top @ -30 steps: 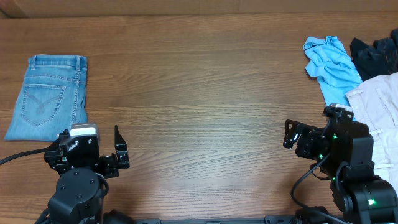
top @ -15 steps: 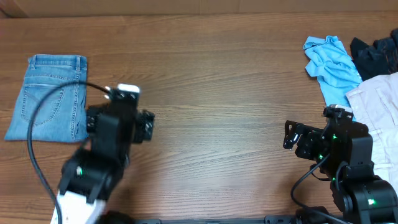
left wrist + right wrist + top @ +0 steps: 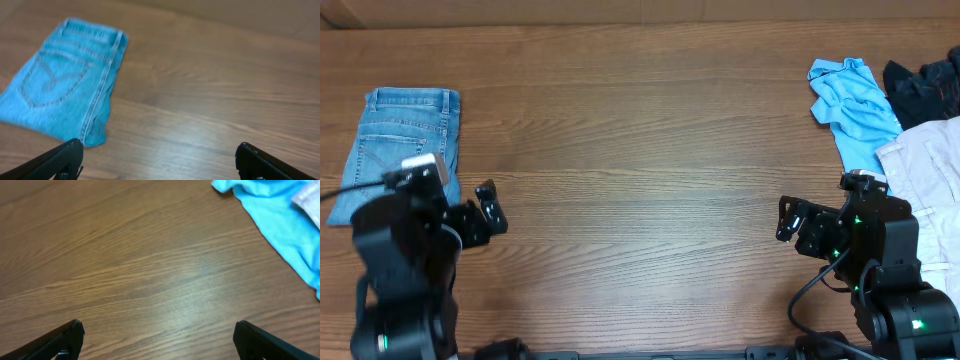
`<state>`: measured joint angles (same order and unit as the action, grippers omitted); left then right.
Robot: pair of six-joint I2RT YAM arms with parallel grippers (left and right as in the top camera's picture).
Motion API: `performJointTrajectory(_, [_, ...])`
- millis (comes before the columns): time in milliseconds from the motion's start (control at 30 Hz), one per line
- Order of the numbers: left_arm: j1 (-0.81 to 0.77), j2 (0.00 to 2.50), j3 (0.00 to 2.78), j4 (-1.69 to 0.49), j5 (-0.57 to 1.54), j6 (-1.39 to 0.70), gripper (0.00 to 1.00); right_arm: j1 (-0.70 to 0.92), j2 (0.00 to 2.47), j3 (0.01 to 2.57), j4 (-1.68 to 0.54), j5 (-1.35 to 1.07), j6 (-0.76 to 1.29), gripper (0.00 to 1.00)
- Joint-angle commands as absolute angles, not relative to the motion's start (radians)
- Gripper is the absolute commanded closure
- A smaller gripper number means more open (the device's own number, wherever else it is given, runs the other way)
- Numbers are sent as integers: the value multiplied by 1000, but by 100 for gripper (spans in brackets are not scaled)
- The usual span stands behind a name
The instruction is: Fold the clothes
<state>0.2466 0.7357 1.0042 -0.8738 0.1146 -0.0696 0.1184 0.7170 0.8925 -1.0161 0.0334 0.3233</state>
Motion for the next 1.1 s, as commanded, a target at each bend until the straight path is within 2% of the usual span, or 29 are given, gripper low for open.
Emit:
performJointTrajectory(0, [244,575,979,-893,172,-39,0,121,687,888,-1031,92,376,0])
performJointTrajectory(133, [221,469,905,-895,177,-30,0,121,604,859,-1031,93,392,0])
performJointTrajectory(267, [193,464,831,-889,220,-55,0,121,521,801,-1046,87,401,0])
performJointTrajectory(533, [112,464,832,-900,179,-80,0,121,517,793,-1051,85,447,0])
performJointTrajectory(800, [-41,467,831,-907,54,-122,0,121,517,793,-1056,66,446,0])
performJointTrajectory(1067, [-46,471,831,-920,43,-135,0,121,517,793,-1057,66,446,0])
